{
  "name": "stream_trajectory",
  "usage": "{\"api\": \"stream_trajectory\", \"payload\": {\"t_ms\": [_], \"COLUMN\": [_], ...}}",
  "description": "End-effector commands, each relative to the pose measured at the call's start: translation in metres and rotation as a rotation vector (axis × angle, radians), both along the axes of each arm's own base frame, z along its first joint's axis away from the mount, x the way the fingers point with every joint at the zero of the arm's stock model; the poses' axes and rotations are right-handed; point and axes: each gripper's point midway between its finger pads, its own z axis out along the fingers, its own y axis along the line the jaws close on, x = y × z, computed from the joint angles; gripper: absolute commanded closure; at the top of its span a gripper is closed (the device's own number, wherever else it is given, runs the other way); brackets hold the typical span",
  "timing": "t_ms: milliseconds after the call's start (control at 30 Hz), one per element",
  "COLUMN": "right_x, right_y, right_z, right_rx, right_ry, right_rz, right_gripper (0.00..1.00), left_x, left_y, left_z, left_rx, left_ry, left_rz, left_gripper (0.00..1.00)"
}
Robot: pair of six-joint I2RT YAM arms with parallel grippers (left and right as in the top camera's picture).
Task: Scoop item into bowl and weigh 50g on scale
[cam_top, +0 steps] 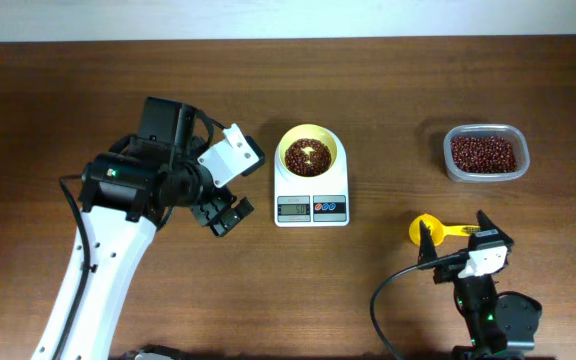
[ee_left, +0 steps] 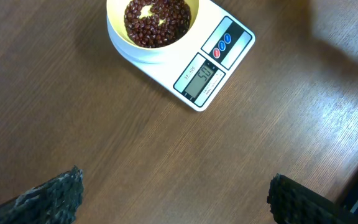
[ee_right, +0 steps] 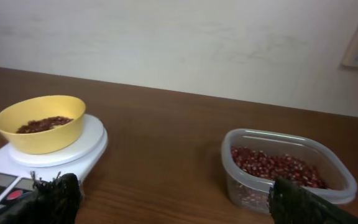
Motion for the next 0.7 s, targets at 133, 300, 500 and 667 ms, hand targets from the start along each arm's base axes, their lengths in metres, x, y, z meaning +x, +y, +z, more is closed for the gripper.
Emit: {"api": "stream_trajectory", "payload": {"t_ms": [133,300,500,667], "right_x": [0.0000,0.0000,0.0001,0.0002], "right_y": [-0.0061,-0.0062,-0.0077,-0.0085], "right_z": [-0.0023,-0.0027,-0.0033,-0.0033], "right_rx": [0.003,0.003,0.005,0.006], "right_ry": [0.003,0.005,0.007,0.007], "right_rz": [-0.024,-0.025,-0.034,-0.038], "right_gripper": [0.01,0.01,0.01,0.01], "left_x": [-0.0008,-0.0008,-0.0008,-0.0008], "left_y": [-0.0002,-0.0002,-0.0002,-0.0002], "left_z": [0.0009,0.0009,0.0009,0.0009], "left_rx": [0.002,0.002,0.002,0.002], "left_ry": [-0.005,-0.005,-0.005,-0.005], "left_rz": [-0.008,-0.008,-0.008,-0.008], "left_gripper": [0.01,0.01,0.01,0.01]}}
